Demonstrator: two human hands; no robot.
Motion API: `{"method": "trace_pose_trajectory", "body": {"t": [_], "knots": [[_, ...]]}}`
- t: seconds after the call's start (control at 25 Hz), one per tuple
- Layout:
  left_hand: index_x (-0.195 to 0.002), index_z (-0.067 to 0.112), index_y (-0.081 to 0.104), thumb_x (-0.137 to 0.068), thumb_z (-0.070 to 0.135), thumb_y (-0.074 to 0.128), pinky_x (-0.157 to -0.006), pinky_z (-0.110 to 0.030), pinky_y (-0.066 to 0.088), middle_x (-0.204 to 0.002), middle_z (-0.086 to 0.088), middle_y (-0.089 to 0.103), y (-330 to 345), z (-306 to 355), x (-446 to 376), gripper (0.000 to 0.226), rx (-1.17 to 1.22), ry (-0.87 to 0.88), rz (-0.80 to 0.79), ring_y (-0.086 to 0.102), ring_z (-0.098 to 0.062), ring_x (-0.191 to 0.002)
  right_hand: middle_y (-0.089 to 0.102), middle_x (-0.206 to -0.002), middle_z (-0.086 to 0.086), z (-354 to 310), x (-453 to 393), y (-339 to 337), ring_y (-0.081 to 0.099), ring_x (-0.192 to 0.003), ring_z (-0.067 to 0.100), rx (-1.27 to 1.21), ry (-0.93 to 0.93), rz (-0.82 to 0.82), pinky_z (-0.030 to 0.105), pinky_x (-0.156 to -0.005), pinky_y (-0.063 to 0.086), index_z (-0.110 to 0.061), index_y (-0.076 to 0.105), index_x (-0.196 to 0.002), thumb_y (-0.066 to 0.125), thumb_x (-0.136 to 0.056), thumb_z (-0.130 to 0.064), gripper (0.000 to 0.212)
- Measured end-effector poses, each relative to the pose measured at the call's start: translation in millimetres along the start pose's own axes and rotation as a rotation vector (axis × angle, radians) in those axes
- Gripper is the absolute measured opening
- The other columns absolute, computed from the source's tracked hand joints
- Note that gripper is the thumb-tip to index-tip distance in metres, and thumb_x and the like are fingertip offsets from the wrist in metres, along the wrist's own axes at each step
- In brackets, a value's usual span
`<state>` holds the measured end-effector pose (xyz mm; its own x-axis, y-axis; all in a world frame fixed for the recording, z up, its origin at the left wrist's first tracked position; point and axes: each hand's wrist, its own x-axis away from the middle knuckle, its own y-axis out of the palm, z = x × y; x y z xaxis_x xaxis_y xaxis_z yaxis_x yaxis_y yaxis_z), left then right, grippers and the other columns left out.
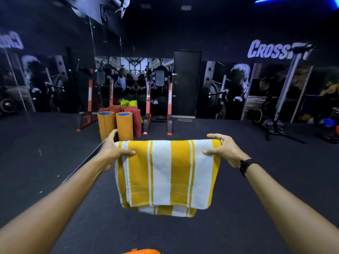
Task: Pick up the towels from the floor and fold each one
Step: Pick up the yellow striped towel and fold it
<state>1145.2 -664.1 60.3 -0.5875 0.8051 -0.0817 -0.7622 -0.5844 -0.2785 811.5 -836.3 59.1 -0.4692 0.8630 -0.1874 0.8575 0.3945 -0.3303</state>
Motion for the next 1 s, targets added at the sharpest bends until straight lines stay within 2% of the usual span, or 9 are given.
{"method": "trace_pose_trajectory", "body": {"t": [0.08,0.16,0.24,0.32,0.44,0.52,0.6,0.84,1.0], "knots": [[-0.122,0.019,0.062,-0.062,0.007,0.086,-0.098,-0.047,0.048,-0.128,-0.010,0.057,-3.6,4.3,0.6,0.066,-0.077,0.077,-0.079,0.054,-0.029,-0.118,0.070,-0.099,0.003,-6.2,-0.5,0.5,0.066,-0.095,0.021,0.255,-0.092,0.037,0.036,-0.076,0.057,-0.016,0.071,-0.099,0.091,-0.058,-0.023,0.047],[-0.094,0.024,0.070,-0.065,0.016,0.085,-0.095,-0.045,0.048,-0.108,-0.001,0.061,-0.5,7.2,1.5,0.033,-0.173,0.109,-0.062,0.054,-0.028,-0.114,0.068,-0.091,0.002,-10.4,-3.1,4.6,0.063,-0.091,0.021,0.454,-0.150,0.108,0.027,-0.066,0.049,-0.018,0.071,-0.085,0.085,-0.070,-0.024,0.022],[-0.086,0.031,0.067,-0.067,0.032,0.084,-0.093,-0.040,0.037,-0.107,0.003,0.051,3.8,7.1,1.8,0.025,-0.485,0.080,0.078,0.041,-0.028,-0.118,0.059,-0.101,0.005,-10.2,-8.2,7.0,0.053,-0.101,0.023,0.598,-0.164,0.173,0.030,-0.074,0.046,-0.024,0.067,-0.084,0.081,-0.073,-0.032,0.020],[-0.084,0.033,0.066,-0.067,0.041,0.083,-0.092,-0.039,0.032,-0.111,0.001,0.044,-1.1,6.8,-0.3,0.026,-0.698,0.157,0.165,0.035,-0.028,-0.116,0.054,-0.111,0.005,-15.2,-4.9,4.7,0.050,-0.107,0.022,0.481,-0.134,0.112,0.036,-0.086,0.048,-0.021,0.066,-0.089,0.083,-0.069,-0.037,0.030],[-0.085,0.019,0.066,-0.055,0.050,0.085,-0.085,-0.037,0.051,-0.099,0.000,0.063,-31.3,16.5,-0.4,0.047,-0.371,0.325,-0.251,0.059,-0.022,-0.104,0.070,-0.094,0.008,-32.1,12.0,-8.7,0.069,-0.089,0.025,-0.031,-0.102,-0.176,0.034,-0.073,0.057,-0.011,0.066,-0.086,0.090,-0.054,-0.036,0.047],[-0.090,0.007,0.063,-0.054,0.045,0.086,-0.073,-0.027,0.055,-0.091,-0.001,0.068,-49.0,28.8,5.7,0.056,-0.180,0.295,-0.548,0.067,-0.020,-0.090,0.071,-0.089,0.010,-42.7,15.8,-20.6,0.070,-0.083,0.025,-0.150,-0.060,-0.336,0.033,-0.068,0.057,-0.012,0.064,-0.083,0.090,-0.052,-0.030,0.044],[-0.094,0.004,0.063,-0.058,0.040,0.083,-0.071,-0.026,0.055,-0.092,-0.004,0.070,-56.9,36.6,7.4,0.055,-0.186,0.277,-0.579,0.069,-0.021,-0.088,0.070,-0.090,0.011,-47.9,10.7,-24.9,0.070,-0.083,0.025,-0.163,-0.008,-0.384,0.033,-0.068,0.058,-0.010,0.063,-0.085,0.086,-0.058,-0.023,0.038],[-0.097,-0.001,0.067,-0.073,0.033,0.081,-0.079,-0.040,0.057,-0.095,-0.017,0.071,-17.0,43.7,-0.4,0.044,-0.333,0.010,-0.224,0.068,-0.022,-0.080,0.062,-0.070,0.012,-40.0,-14.3,32.3,0.061,-0.071,0.027,0.055,0.048,0.197,0.037,-0.061,0.051,-0.013,0.055,-0.063,0.088,-0.062,-0.020,0.033],[-0.102,-0.003,0.067,-0.075,0.018,0.078,-0.082,-0.040,0.056,-0.096,-0.019,0.073,4.5,68.0,10.8,0.035,-0.206,-0.162,-0.347,0.068,-0.024,-0.081,0.057,-0.066,0.003,-66.4,-11.0,61.7,0.055,-0.068,0.019,0.266,-0.115,0.390,0.035,-0.058,0.047,-0.007,0.057,-0.067,0.081,-0.064,-0.028,0.032]]}}
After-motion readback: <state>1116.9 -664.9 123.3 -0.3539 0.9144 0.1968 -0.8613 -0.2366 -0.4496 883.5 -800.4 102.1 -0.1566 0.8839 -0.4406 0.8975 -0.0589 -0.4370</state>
